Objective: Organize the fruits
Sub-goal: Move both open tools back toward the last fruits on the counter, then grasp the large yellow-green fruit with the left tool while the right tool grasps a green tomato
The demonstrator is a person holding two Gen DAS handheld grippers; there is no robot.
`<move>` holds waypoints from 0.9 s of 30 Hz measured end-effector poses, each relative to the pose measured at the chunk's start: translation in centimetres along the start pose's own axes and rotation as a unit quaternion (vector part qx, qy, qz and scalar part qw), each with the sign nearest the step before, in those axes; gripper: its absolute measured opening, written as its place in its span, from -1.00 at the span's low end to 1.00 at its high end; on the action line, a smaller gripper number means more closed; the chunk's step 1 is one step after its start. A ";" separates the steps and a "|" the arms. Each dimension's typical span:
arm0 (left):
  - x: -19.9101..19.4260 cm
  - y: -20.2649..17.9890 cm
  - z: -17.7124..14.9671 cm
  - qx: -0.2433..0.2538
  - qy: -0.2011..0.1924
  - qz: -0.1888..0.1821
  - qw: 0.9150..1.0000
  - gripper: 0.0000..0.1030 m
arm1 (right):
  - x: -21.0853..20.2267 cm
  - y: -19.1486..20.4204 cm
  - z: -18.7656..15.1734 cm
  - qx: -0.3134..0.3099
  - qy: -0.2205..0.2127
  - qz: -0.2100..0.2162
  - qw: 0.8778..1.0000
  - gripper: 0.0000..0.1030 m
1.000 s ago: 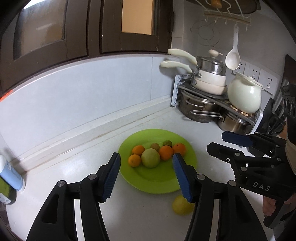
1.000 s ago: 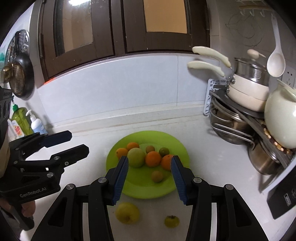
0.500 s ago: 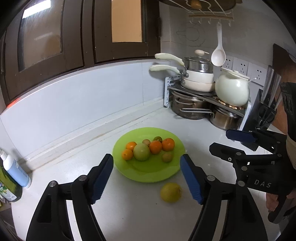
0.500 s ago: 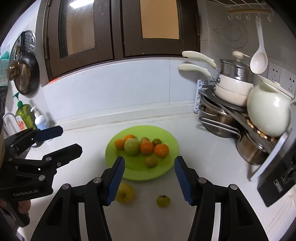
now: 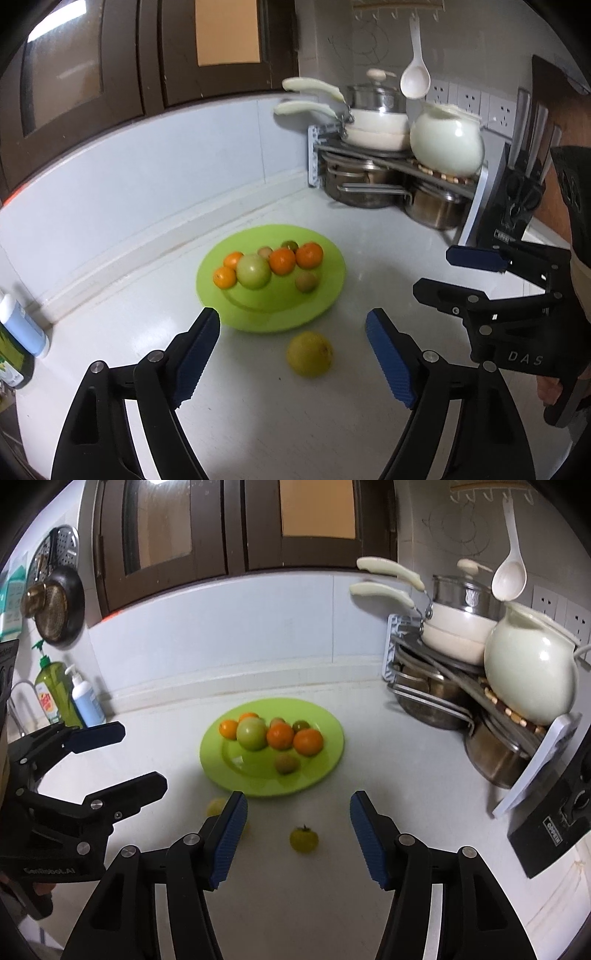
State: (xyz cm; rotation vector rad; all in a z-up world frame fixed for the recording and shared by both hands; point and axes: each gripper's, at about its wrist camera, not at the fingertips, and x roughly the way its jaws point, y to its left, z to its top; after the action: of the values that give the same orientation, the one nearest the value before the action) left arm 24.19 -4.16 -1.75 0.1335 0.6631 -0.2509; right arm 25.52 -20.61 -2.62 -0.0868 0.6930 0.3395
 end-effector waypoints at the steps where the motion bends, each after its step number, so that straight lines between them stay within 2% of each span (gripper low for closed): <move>1: 0.3 -0.2 -0.3 0.000 0.007 0.000 1.000 0.58 | 0.3 -0.1 -0.3 -0.002 0.006 0.000 1.000 0.14; 15: 4.7 -0.8 -3.5 0.015 0.067 -0.012 0.998 0.58 | 4.3 -0.9 -3.4 -0.001 0.068 0.009 0.998 0.14; 20: 7.1 -0.6 -4.0 0.005 0.102 -0.027 0.994 0.58 | 6.3 -1.1 -4.0 0.005 0.091 0.012 0.996 0.13; 27: 8.8 -0.9 -3.9 0.015 0.111 -0.028 0.993 0.57 | 8.8 -1.7 -4.4 0.021 0.112 0.020 0.993 0.13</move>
State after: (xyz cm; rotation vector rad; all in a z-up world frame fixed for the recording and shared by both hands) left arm 28.34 -5.85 -10.35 0.1729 0.8859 -0.3021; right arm 29.70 -20.61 -11.67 -0.0725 0.9244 0.3572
